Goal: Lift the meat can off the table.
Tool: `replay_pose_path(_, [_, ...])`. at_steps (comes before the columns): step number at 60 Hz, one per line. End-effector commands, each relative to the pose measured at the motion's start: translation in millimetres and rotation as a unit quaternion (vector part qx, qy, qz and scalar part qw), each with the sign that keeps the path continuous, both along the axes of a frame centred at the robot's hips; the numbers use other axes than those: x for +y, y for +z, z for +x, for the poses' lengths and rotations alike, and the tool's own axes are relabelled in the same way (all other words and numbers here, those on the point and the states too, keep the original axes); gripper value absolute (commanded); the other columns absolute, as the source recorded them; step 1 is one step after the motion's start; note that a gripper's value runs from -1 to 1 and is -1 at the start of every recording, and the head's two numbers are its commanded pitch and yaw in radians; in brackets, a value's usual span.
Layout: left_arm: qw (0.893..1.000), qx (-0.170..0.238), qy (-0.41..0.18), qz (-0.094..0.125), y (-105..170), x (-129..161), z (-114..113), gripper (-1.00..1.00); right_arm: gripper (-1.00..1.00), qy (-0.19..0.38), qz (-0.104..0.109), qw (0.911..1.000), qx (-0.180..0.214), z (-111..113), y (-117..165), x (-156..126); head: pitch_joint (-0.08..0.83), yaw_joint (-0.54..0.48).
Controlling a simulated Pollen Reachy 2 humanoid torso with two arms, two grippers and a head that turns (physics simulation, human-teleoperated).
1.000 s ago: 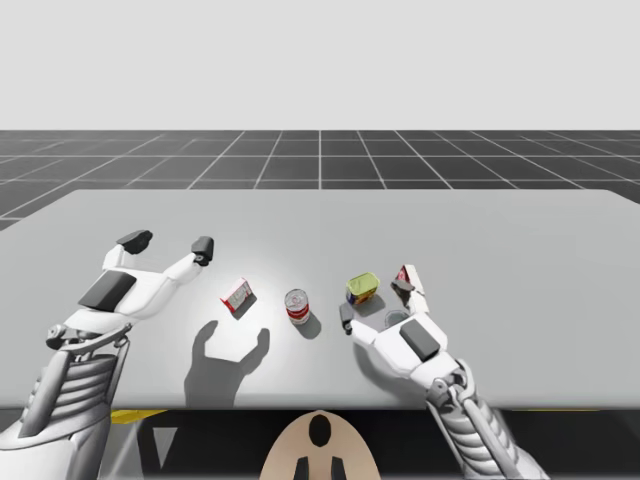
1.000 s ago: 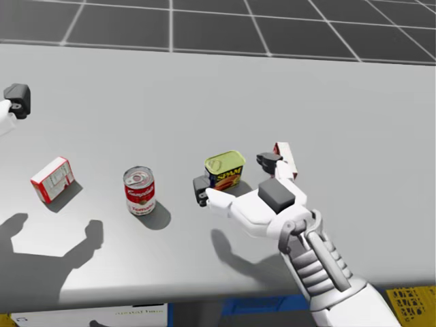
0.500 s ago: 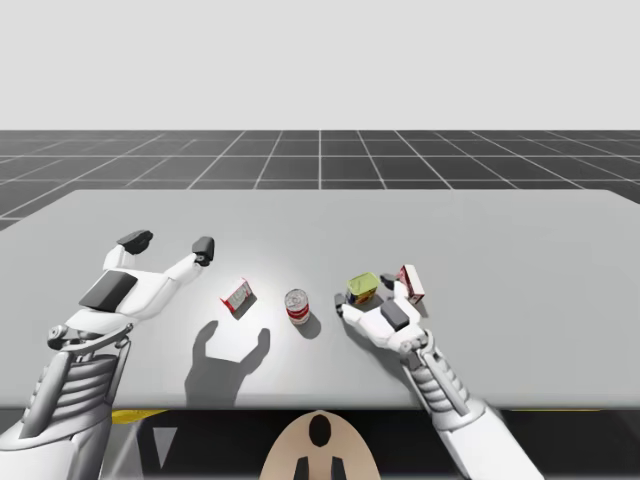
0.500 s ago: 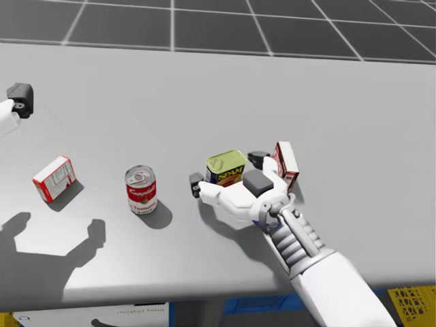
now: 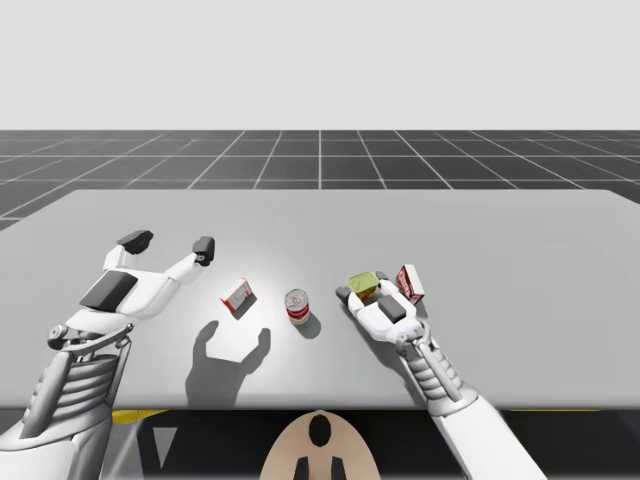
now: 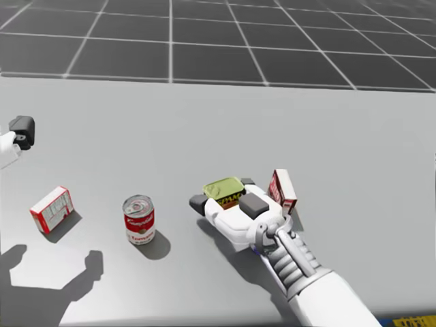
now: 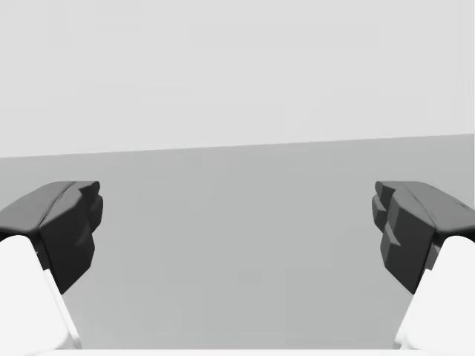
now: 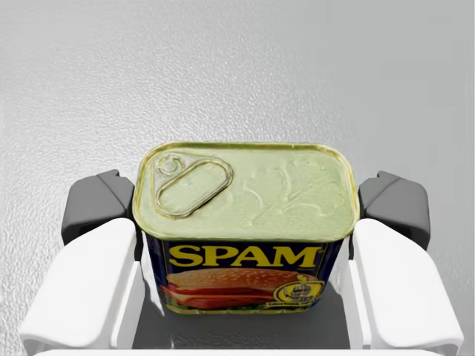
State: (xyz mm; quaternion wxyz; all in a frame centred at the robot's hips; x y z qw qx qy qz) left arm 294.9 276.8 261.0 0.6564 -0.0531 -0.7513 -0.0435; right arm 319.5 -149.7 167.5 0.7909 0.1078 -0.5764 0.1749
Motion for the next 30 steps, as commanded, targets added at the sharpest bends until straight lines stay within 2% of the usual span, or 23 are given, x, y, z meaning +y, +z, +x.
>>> replay_pose_path(1, [1.0,0.0,0.0,0.0,0.2,0.2,0.1,-1.0,1.0,0.009,0.024,0.9992,0.03,-6.5,-13.6,13.7,0.483,-0.15])
replay_pose_path(9, [1.0,0.001,0.0,0.0,0.1,-0.1,0.7,-1.0,1.0,0.009,0.023,0.9993,0.028,-7.3,-14.4,13.1,0.373,-0.15])
replay_pose_path(17, [1.0,0.001,0.0,-0.001,0.3,0.6,1.0,-1.0,1.0,0.007,0.028,0.9994,0.017,-8.5,-6.5,11.4,0.329,-0.15])
replay_pose_path(22, [1.0,0.0,0.0,-0.001,0.4,0.9,1.3,-1.0,1.0,0.008,0.036,0.9993,0.002,-10.4,7.7,10.1,0.319,-0.15])
replay_pose_path(30, [1.0,0.0,0.0,-0.002,1.0,1.7,1.8,-1.0,1.0,0.01,0.054,0.9973,-0.05,-17.4,55.9,8.3,0.31,-0.15])
